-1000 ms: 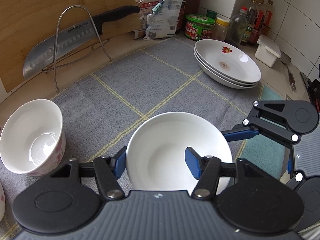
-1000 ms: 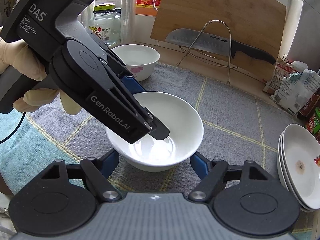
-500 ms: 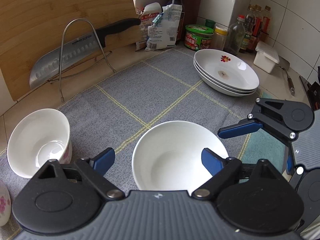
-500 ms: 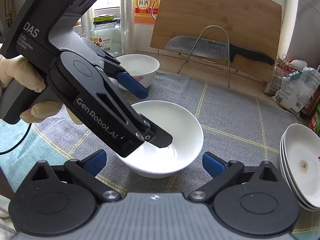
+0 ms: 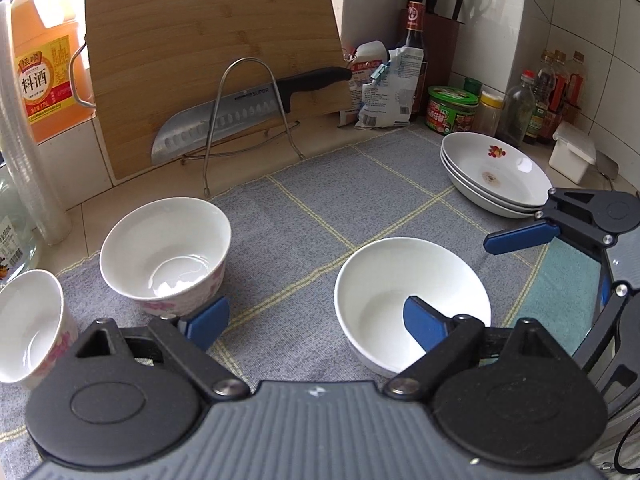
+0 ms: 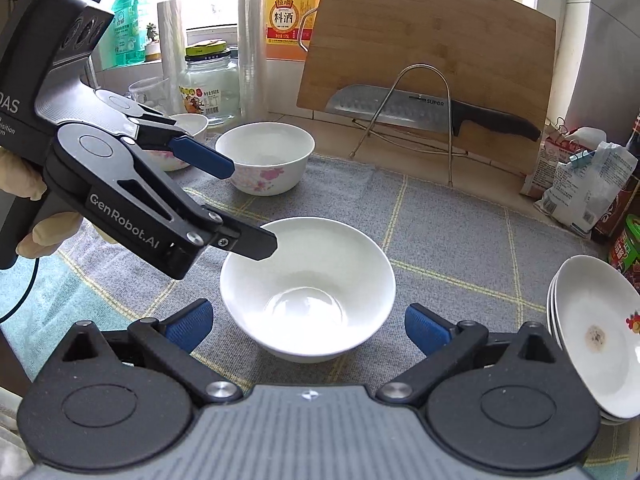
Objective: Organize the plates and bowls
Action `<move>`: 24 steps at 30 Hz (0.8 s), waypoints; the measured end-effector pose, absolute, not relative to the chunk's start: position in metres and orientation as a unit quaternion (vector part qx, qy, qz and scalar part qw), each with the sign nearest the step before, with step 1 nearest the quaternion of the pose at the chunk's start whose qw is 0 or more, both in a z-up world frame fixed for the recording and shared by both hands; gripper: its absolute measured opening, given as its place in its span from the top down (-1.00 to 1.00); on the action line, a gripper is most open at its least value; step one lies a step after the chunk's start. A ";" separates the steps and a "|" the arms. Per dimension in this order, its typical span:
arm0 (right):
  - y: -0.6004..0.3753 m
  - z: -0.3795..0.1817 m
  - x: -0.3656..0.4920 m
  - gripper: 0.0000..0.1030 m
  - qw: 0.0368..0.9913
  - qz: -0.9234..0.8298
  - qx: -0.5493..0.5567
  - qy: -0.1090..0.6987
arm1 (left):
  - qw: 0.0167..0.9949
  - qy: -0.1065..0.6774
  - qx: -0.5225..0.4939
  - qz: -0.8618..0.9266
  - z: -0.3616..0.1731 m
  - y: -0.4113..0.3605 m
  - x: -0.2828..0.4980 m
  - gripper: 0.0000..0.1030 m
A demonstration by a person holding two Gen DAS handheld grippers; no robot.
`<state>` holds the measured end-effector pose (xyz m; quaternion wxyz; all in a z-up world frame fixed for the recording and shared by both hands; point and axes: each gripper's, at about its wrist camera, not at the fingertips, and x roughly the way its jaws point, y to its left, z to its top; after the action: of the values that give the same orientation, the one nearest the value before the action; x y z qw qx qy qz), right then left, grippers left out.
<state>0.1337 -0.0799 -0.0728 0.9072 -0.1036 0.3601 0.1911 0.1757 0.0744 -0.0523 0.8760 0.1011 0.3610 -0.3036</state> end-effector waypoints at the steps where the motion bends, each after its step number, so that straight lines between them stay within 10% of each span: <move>1: -0.078 -0.071 0.134 -1.00 0.908 0.189 -0.108 0.359 | 0.879 0.361 0.096 -0.297 -0.053 0.080 0.175 -0.82; 24: -0.023 -0.020 0.178 -1.00 0.903 0.246 -0.166 0.311 | 0.913 0.336 0.037 -0.229 -0.051 0.138 0.167 -0.88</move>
<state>0.1776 -0.0230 -0.0196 0.9030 -0.1661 0.3107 0.2461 0.1665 0.1379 -0.0513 0.9127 0.0367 0.3363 -0.2293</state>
